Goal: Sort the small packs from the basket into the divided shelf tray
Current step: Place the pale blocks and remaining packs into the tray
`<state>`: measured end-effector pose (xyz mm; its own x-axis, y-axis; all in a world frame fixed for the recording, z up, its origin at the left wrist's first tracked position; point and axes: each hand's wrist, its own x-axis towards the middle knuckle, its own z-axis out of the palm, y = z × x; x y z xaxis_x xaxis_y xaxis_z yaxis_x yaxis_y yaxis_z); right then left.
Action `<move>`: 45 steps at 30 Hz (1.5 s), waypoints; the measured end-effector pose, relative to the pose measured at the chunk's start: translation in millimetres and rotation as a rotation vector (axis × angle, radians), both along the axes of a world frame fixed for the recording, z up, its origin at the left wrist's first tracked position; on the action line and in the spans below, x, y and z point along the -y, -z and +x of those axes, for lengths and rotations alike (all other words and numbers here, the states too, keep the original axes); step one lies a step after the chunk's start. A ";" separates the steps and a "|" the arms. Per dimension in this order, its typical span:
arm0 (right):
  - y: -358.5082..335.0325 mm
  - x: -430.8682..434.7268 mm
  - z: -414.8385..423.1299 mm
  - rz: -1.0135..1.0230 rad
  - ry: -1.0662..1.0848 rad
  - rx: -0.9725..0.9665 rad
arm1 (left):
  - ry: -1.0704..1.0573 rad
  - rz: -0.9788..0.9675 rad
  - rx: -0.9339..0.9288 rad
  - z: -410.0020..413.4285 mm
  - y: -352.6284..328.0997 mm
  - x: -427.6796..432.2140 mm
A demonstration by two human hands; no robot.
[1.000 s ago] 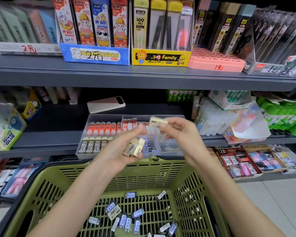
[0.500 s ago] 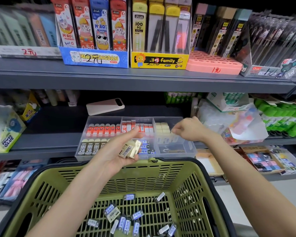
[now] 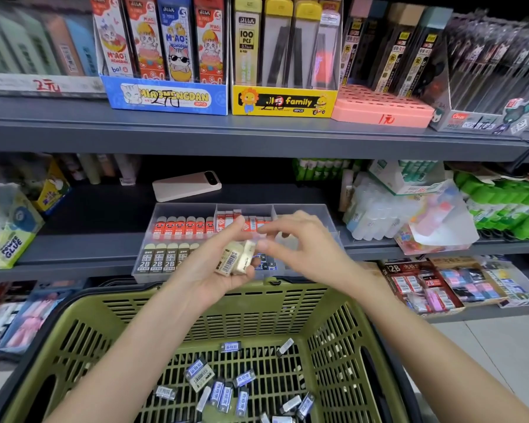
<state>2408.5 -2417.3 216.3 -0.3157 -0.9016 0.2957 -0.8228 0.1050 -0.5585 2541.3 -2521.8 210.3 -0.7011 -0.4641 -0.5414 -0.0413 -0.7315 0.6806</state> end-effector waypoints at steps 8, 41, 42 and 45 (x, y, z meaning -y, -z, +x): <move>-4.2 -7.2 17.6 0.075 -0.082 0.226 | 0.034 -0.035 -0.027 0.0 -2.9 -4.0; 36.2 8.2 -106.5 0.420 0.303 -0.337 | 0.167 0.044 -0.146 10.6 -3.8 1.4; 35.3 9.0 -106.1 0.434 0.295 -0.343 | 0.177 0.018 -0.135 10.7 -3.9 1.0; 31.1 9.4 -103.2 0.465 0.313 -0.365 | 0.195 -0.086 -0.104 11.0 -5.0 -0.5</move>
